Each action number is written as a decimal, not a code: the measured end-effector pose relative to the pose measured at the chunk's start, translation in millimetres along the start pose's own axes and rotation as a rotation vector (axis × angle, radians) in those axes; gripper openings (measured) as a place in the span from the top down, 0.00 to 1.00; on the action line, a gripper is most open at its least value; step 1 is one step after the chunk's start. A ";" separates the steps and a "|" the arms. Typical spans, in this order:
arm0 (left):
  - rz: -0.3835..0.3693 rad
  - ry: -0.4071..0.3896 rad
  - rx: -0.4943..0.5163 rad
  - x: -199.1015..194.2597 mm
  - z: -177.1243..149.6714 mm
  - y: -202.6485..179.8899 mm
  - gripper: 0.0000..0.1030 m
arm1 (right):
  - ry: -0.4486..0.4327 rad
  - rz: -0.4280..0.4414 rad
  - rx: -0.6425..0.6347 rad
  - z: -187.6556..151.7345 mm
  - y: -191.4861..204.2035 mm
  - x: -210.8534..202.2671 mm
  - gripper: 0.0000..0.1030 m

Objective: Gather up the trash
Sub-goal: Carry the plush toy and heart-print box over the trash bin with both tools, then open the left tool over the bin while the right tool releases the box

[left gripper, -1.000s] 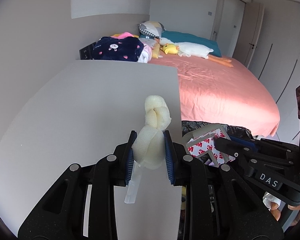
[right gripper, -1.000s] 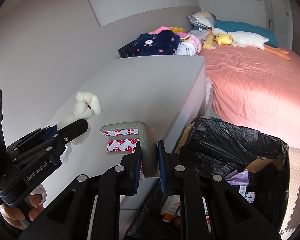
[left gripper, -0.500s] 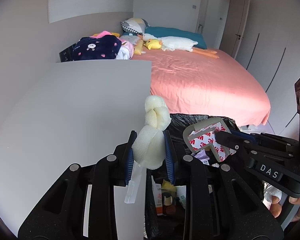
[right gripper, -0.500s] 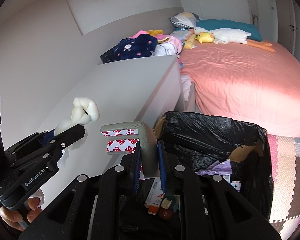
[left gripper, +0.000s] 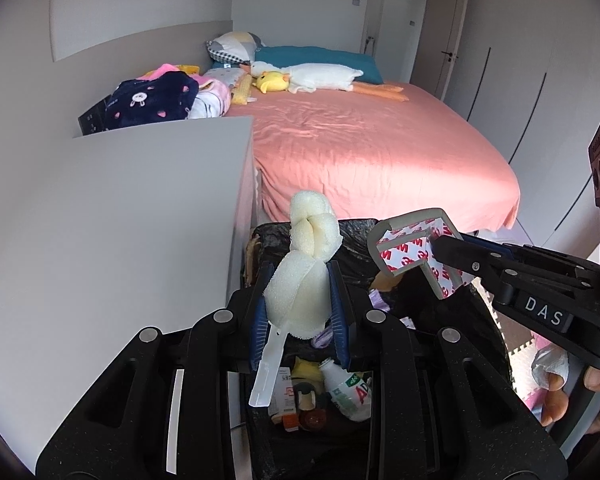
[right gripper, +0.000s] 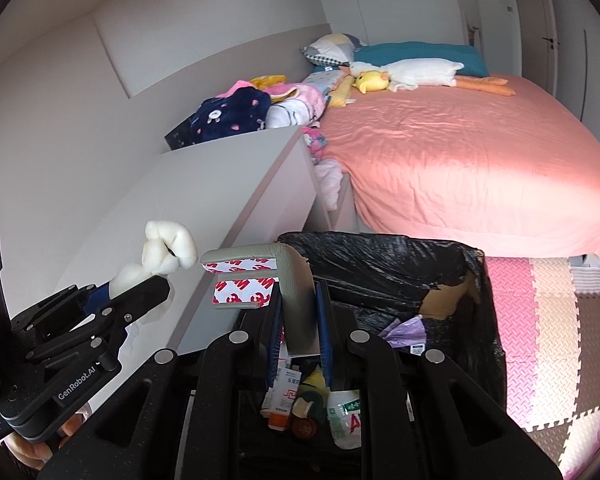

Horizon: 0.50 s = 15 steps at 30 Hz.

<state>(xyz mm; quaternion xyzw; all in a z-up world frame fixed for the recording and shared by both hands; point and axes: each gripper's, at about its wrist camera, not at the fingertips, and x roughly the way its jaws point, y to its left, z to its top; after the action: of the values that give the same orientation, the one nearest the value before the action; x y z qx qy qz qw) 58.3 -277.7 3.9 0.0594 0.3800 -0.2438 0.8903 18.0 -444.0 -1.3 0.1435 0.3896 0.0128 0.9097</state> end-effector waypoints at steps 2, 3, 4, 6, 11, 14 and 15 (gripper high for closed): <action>-0.010 0.005 0.008 3.1 0.5 -4.1 0.74 | -0.004 -0.008 0.013 -0.8 -7.5 -3.1 0.83; -0.015 0.008 0.012 4.6 0.9 -5.5 0.74 | -0.006 -0.012 0.018 -0.9 -10.0 -4.7 0.83; -0.019 0.010 0.015 5.3 1.2 -8.2 0.74 | -0.009 -0.017 0.022 -1.2 -13.1 -6.5 0.83; -0.027 0.012 0.024 7.3 2.6 -12.5 0.74 | -0.013 -0.027 0.030 -1.0 -18.6 -9.3 0.83; -0.051 0.016 0.047 10.6 5.0 -24.5 0.74 | -0.023 -0.051 0.054 -2.3 -31.3 -17.4 0.83; -0.066 0.019 0.061 13.2 4.7 -31.7 0.74 | -0.026 -0.066 0.065 -2.4 -38.7 -20.0 0.83; -0.070 0.020 0.065 14.1 4.5 -34.1 0.74 | -0.027 -0.071 0.068 -2.5 -40.5 -20.6 0.83</action>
<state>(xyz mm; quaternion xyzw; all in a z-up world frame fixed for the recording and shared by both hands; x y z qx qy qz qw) 53.2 -314.3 -0.1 0.0774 0.3826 -0.2864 0.8750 -1.7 -484.9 0.6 0.1606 0.3823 -0.0346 0.9093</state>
